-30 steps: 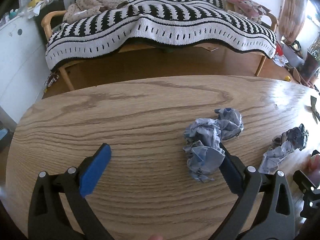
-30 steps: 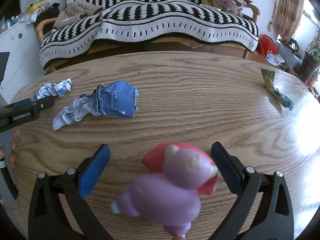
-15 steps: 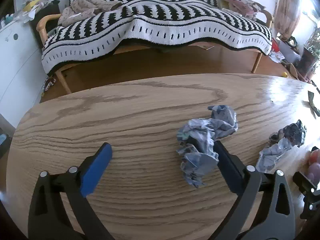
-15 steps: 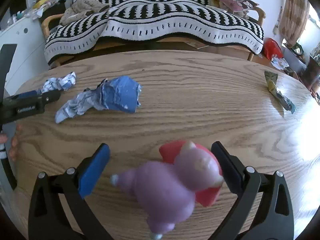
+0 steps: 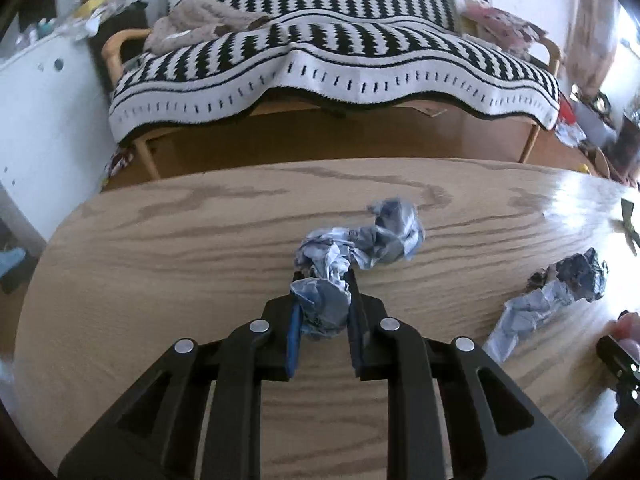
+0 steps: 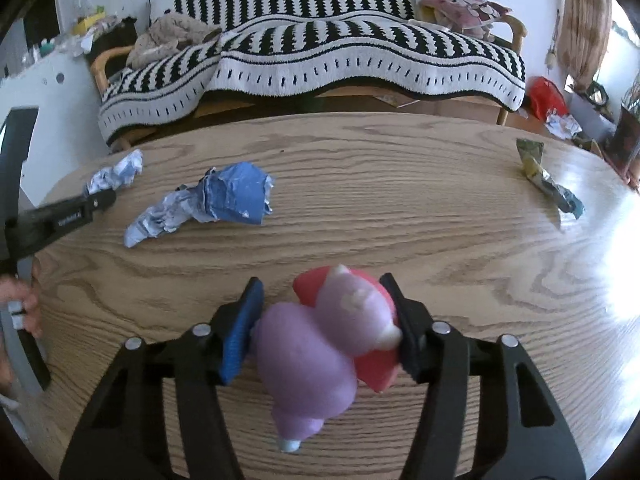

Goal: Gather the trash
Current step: 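Grasp the crumpled foil wrapper with the left tool while the right tool grasps the pink toy, then carry the foil wrapper and pink toy over the black bin and open both tools, then grasp the blue foil wrapper with the left tool while the right tool grasps the green snack packet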

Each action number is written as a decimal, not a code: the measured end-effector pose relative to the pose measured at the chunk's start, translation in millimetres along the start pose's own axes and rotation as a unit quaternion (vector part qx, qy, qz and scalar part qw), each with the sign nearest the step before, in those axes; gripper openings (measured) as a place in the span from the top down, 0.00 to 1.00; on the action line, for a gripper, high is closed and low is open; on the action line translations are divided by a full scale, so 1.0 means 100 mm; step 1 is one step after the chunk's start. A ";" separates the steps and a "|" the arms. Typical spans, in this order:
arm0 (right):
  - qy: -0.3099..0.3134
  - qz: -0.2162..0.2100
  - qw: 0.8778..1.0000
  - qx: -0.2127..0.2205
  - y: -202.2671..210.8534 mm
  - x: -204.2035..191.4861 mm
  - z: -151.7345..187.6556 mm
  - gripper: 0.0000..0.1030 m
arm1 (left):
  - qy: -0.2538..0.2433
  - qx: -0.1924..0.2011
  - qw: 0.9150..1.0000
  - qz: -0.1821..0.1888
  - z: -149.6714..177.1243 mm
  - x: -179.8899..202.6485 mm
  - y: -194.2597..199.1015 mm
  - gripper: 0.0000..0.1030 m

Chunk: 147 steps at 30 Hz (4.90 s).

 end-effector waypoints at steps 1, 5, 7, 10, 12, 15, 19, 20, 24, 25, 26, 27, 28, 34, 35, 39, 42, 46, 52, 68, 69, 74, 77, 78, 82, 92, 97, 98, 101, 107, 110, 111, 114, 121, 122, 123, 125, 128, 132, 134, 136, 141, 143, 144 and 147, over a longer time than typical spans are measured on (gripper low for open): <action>-0.004 -0.003 1.000 0.001 0.01 0.01 0.00 0.46 | 0.002 0.000 1.000 -0.002 0.02 0.00 0.03 0.82; -0.016 -0.010 1.000 0.009 0.12 0.04 0.03 0.49 | 0.006 0.000 1.000 -0.015 0.12 0.00 0.18 0.83; -0.005 -0.014 1.000 0.014 0.24 -0.01 0.01 0.50 | 0.019 0.001 1.000 -0.014 0.17 -0.02 0.24 0.84; -0.002 -0.028 0.999 0.031 0.50 -0.08 -0.03 0.54 | 0.054 0.004 0.999 -0.008 0.34 -0.10 0.45 0.84; 0.008 -0.035 0.998 0.041 0.68 -0.14 -0.02 0.55 | 0.060 0.005 0.998 -0.004 0.45 -0.12 0.59 0.84; 0.002 -0.046 0.998 0.043 0.89 -0.18 0.04 0.56 | 0.072 -0.003 0.997 0.004 0.66 -0.12 0.86 0.84; -0.006 -0.054 0.998 0.044 1.18 -0.20 0.14 0.57 | 0.082 0.012 0.996 0.012 0.77 -0.15 1.32 0.84; -0.007 -0.055 0.997 0.045 1.25 -0.20 0.15 0.57 | 0.082 0.019 0.996 0.014 0.78 -0.15 1.47 0.84; -0.018 -0.054 0.997 0.054 1.51 -0.12 0.17 0.57 | 0.076 0.028 0.997 0.015 0.82 -0.12 1.87 0.84; -0.022 -0.054 0.997 0.056 1.58 -0.09 0.17 0.57 | 0.073 0.029 0.997 0.013 0.83 -0.10 1.96 0.84; -0.024 -0.053 0.997 0.057 1.64 -0.06 0.18 0.57 | 0.069 0.031 0.997 0.011 0.83 -0.08 2.02 0.84; -0.025 -0.052 0.997 0.057 1.70 -0.04 0.19 0.57 | 0.067 0.033 0.997 0.011 0.84 -0.06 2.08 0.84; -0.026 -0.051 0.997 0.058 1.74 -0.03 0.19 0.57 | 0.064 0.035 0.997 0.010 0.84 -0.05 2.13 0.84; -0.024 -0.040 0.996 0.070 2.07 0.12 0.23 0.57 | 0.047 0.042 0.998 0.021 0.86 0.11 2.37 0.84; -0.025 -0.037 0.996 0.071 2.12 0.17 0.24 0.57 | 0.046 0.043 0.998 0.024 0.86 0.14 2.39 0.84; -0.034 -0.028 0.996 0.078 2.29 0.37 0.26 0.57 | 0.032 0.050 0.998 0.038 0.86 0.33 2.52 0.84; -0.043 -0.018 0.995 0.085 2.45 0.56 0.30 0.57 | 0.020 0.055 0.997 0.051 0.85 0.51 2.63 0.84; -0.055 -0.007 0.994 0.099 2.77 0.85 0.40 0.57 | 0.003 0.051 0.995 0.086 0.87 0.86 2.80 0.84; -0.085 0.037 0.988 0.127 3.48 1.54 0.65 0.57 | -0.025 0.009 0.982 0.189 1.11 1.77 3.06 0.84; -0.316 0.101 0.942 -0.054 3.64 3.15 3.04 0.56 | -0.197 -0.214 0.886 0.360 3.16 3.94 3.38 0.84; -0.324 0.098 0.939 -0.060 3.62 3.16 3.11 0.56 | -0.203 -0.218 0.885 0.359 3.20 3.98 3.36 0.84; -0.330 0.097 0.936 -0.075 3.53 3.14 3.25 0.56 | -0.215 -0.222 0.883 0.355 3.30 4.05 3.32 0.84; -0.331 0.096 0.936 -0.076 3.50 3.12 3.26 0.56 | -0.219 -0.222 0.882 0.353 3.34 4.14 3.33 0.84; -0.333 0.097 0.935 -0.078 3.49 3.12 3.27 0.56 | -0.220 -0.222 0.882 0.352 3.34 4.15 3.32 0.84; -0.354 0.093 0.927 -0.084 3.49 3.19 3.25 0.46 | -0.213 -0.223 0.885 0.348 3.33 4.09 3.34 0.75; -0.344 0.128 0.928 -0.065 3.63 3.30 3.05 0.06 | -0.221 -0.197 0.884 0.361 3.09 4.01 3.51 0.06; -0.265 0.105 0.959 0.008 3.70 3.16 2.63 0.06 | -0.163 -0.136 0.910 0.356 2.48 3.66 3.56 0.06; -0.245 0.098 0.964 0.020 3.68 3.11 2.50 0.06 | -0.146 -0.124 0.918 0.347 2.31 3.52 3.52 0.06; -0.193 0.072 0.977 0.055 3.55 2.90 2.05 0.06 | -0.107 -0.092 0.943 0.303 1.87 3.03 3.30 0.06; -0.127 0.009 0.991 0.051 3.00 2.51 1.35 0.06 | -0.043 -0.081 0.975 0.205 1.28 2.05 2.68 0.06; -0.087 -0.001 0.996 0.027 2.66 2.32 1.18 0.06 | -0.033 -0.087 0.980 0.173 1.17 1.73 2.37 0.06; -0.076 0.002 0.997 0.022 2.57 2.28 1.16 0.06 | -0.031 -0.091 0.981 0.166 1.16 1.65 2.27 0.06; -0.043 0.005 0.999 -0.003 2.21 2.17 1.11 0.06 | -0.023 -0.104 0.983 0.147 1.11 1.43 1.97 0.06; 0.018 0.021 0.998 -0.049 1.43 2.04 0.95 0.06 | -0.014 -0.118 0.986 0.114 1.02 1.06 1.33 0.06; 0.032 0.027 0.998 -0.045 1.33 2.02 0.90 0.05 | -0.020 -0.114 0.987 0.111 0.99 1.04 1.28 0.06; 0.036 0.026 0.998 -0.041 1.26 1.99 0.86 0.06 | -0.027 -0.110 0.988 0.108 0.96 1.02 1.23 0.06; 0.028 0.026 0.998 -0.041 1.07 2.03 0.71 0.05 | -0.041 -0.105 0.988 0.101 0.84 0.95 1.06 0.06; 0.027 0.026 0.999 -0.036 0.78 2.10 0.46 0.05 | -0.075 -0.097 0.989 0.084 0.69 0.90 0.81 0.06; 0.030 0.022 0.999 -0.038 0.35 2.16 0.11 0.05 | -0.091 -0.076 0.987 0.106 0.47 0.85 0.55 0.06; 0.034 0.018 0.999 -0.038 0.14 2.16 -0.07 0.05 | -0.098 -0.073 0.986 0.114 0.36 0.85 0.41 0.06; 0.038 0.013 0.998 -0.038 -0.04 2.15 -0.20 0.05 | -0.103 -0.069 0.985 0.119 0.26 0.87 0.29 0.06; 0.053 -0.002 0.997 -0.052 -0.33 2.15 -0.45 0.05 | -0.127 -0.070 0.979 0.143 0.11 0.95 0.11 0.05; 0.060 -0.009 0.996 -0.061 -0.44 2.16 -0.53 0.05 | -0.136 -0.073 0.977 0.151 0.07 0.98 0.06 0.05; 0.062 -0.012 0.996 -0.064 -0.48 2.15 -0.57 0.05 | -0.138 -0.073 0.976 0.153 0.05 0.99 0.04 0.05; 0.068 -0.017 0.995 -0.071 -0.57 2.16 -0.63 0.05 | -0.142 -0.073 0.975 0.157 0.00 1.03 -0.02 0.05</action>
Point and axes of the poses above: each gripper's, at about its wrist camera, not at the fingertips, and y roughly against the way its jaws point, x to its right, z to its underside, the point moved 3 cm from there along -y, roughly the way its jaws point, and after that the axes turned 12 degrees about x, right-handed, at the moved point
